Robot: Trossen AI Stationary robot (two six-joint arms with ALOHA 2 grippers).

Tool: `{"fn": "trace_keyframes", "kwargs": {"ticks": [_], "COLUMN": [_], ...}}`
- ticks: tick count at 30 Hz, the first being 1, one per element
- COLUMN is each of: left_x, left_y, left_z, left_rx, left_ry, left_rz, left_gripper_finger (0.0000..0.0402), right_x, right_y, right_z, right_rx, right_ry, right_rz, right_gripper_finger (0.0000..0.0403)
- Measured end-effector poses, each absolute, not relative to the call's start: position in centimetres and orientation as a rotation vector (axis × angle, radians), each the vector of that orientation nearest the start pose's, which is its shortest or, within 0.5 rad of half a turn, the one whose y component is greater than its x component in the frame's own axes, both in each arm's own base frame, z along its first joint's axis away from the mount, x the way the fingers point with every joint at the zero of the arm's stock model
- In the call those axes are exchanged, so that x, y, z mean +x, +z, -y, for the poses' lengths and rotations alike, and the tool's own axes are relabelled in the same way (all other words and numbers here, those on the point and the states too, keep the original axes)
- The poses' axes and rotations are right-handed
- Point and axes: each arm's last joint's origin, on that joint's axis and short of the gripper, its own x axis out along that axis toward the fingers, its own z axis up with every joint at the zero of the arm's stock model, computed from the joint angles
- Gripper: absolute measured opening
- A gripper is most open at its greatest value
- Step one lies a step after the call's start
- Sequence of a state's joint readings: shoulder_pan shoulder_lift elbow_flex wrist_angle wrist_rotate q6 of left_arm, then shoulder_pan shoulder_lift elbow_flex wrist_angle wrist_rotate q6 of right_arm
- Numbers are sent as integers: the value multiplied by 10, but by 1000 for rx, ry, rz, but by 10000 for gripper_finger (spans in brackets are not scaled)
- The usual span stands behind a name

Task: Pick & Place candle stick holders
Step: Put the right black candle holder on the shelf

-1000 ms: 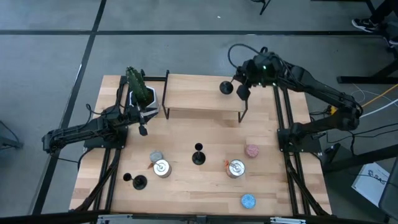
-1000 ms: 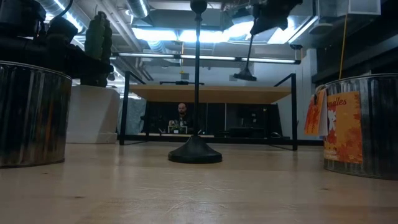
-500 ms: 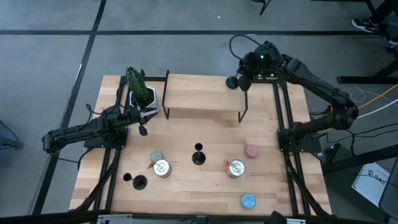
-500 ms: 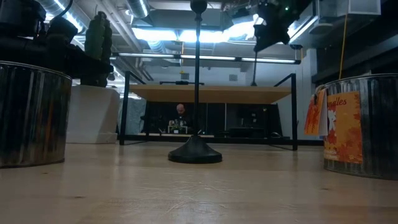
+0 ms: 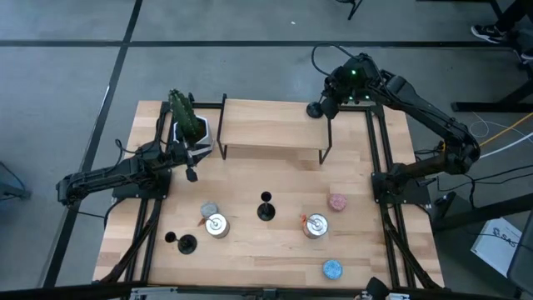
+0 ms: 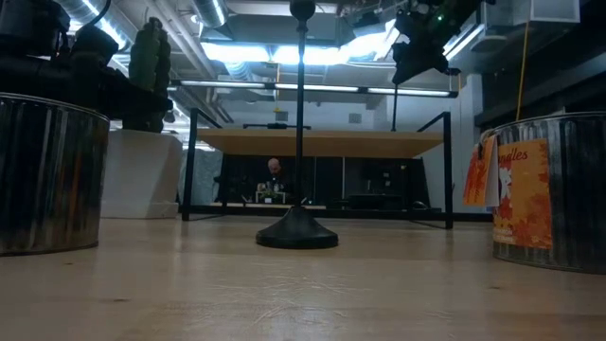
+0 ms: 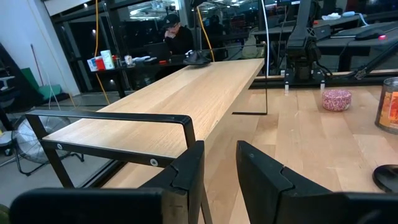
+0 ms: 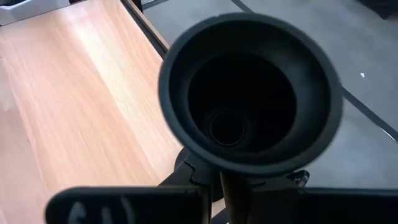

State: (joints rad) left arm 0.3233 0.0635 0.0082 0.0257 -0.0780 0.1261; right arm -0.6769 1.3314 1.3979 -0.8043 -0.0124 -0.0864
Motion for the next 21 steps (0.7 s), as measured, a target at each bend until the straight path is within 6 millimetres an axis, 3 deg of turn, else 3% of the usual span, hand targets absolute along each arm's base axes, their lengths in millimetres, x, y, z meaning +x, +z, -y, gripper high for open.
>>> {"fn": "trace_keyframes", "kwargs": {"ticks": [15,21], "left_x": [95,95], "left_y": [164,164], "left_z": [-34,-34], "left_rx": [121,121], "left_ry": [399,398], "left_rz": [-55,-55], "left_gripper_finger": [88,88], "right_x": [216,216], "right_y": [367,367], "right_z": [175,175], "right_rx": [147,141], "right_ry": [-598,-596], "right_rz": [-733,-731], "right_gripper_finger": [18,56]}}
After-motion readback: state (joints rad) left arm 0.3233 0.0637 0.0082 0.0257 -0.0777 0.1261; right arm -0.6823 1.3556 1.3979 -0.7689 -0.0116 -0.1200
